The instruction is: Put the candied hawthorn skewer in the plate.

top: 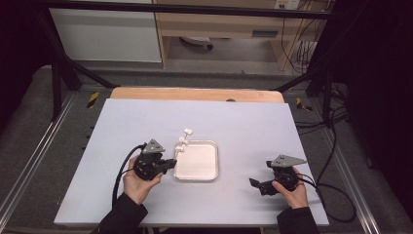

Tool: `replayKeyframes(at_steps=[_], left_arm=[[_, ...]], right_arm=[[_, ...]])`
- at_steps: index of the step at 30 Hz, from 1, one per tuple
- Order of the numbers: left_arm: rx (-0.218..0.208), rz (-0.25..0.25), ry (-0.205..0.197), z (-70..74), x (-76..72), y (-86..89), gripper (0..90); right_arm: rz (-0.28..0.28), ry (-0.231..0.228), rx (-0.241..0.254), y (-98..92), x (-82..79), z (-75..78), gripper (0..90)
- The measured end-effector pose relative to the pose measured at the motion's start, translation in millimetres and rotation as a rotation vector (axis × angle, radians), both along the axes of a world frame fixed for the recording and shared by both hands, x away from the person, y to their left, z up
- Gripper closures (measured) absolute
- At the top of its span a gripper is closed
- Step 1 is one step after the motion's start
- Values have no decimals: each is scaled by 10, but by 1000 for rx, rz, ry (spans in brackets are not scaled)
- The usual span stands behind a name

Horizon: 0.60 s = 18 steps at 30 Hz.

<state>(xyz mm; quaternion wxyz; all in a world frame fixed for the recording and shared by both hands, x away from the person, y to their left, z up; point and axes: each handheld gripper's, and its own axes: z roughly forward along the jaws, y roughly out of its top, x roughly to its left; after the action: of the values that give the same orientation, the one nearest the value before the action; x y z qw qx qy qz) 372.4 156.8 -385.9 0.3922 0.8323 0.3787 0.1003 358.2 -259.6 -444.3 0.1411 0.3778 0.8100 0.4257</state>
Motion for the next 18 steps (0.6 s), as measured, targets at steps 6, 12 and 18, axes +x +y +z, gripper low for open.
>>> replayKeyframes(at_steps=[6,12,18], left_arm=[[34,8,27,-17,107,-116,890],[93,17,71,-94,212,-282,891],[140,16,112,-188,253,-392,891]], right_arm=[[7,-2,-7,4,-4,-7,6],[12,-4,-6,-7,-15,-5,7],[9,-5,-4,-20,-9,-10,7]])
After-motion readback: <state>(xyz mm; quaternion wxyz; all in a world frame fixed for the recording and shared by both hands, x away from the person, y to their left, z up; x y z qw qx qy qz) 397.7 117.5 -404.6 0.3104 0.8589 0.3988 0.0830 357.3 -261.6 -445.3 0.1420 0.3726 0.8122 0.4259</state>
